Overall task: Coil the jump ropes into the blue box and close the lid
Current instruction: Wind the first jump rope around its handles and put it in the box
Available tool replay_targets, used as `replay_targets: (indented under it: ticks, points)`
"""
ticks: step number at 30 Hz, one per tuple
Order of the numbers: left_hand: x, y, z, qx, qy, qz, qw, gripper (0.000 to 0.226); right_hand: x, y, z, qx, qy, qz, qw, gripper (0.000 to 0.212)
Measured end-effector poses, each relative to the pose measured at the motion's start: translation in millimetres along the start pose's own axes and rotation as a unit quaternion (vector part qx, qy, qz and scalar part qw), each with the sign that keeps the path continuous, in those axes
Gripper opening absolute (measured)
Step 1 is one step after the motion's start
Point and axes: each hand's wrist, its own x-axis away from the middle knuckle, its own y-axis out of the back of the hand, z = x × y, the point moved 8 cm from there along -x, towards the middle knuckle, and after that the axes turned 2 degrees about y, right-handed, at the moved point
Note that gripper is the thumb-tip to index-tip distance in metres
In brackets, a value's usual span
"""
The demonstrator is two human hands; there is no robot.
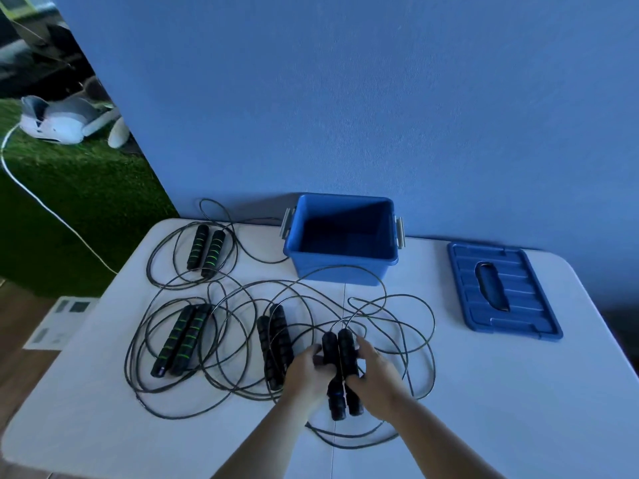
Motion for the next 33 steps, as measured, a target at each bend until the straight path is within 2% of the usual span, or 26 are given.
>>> replay_targets:
  ticks: [6, 11, 14, 16, 20, 23, 26, 28, 31, 33]
  points:
    - [4.9, -2.3, -3.7, 0.122, 0.009, 0.029, 0.992, 0.022, 5.2, 9.8, 1.2, -0.079, 0.028, -0.008, 0.996, 0.066]
    - [23.7, -7.9, -10.5, 0.142, 0.019, 0.105, 0.984, 0.026, 13.3, 16.9, 10.7, -0.126, 0.049, 0.002, 0.991, 0.055]
    - [28.9, -6.9, -14.9, 0.153, 0.003, 0.115, 0.981, 0.03, 18.0, 18.4, 14.7, -0.138, 0.045, -0.009, 0.989, 0.06]
    - [30.7, -4.0, -23.9, 0.133, -0.037, 0.091, 0.986, 0.029, 20.1, 18.3, 16.7, -0.144, 0.035, -0.024, 0.989, 0.063]
    - [32.4, -0.3, -44.4, 0.035, -0.131, -0.023, 0.99, 0.02, 25.3, 17.0, 26.0, -0.176, 0.011, -0.049, 0.983, 0.063]
    - [37.5, -1.3, -50.3, 0.069, -0.123, -0.073, 0.987, 0.027, 32.1, 20.2, 37.0, -0.189, 0.009, -0.054, 0.981, 0.057]
    - [36.0, -5.7, -43.3, 0.168, -0.053, -0.074, 0.981, 0.03, 30.6, 25.7, 39.4, -0.202, 0.011, -0.065, 0.977, 0.055]
    - [35.8, -6.9, -44.0, 0.186, -0.027, -0.058, 0.98, 0.037, 27.9, 28.6, 35.9, -0.217, 0.009, -0.074, 0.973, 0.058]
    - [34.3, -8.6, -49.6, 0.171, -0.033, -0.019, 0.985, 0.043, 27.2, 31.0, 32.6, -0.236, 0.009, -0.073, 0.969, 0.056]
    - [36.4, -8.3, -56.4, 0.138, -0.062, -0.012, 0.988, 0.043, 29.4, 31.8, 33.6, -0.297, -0.001, -0.061, 0.953, 0.048]
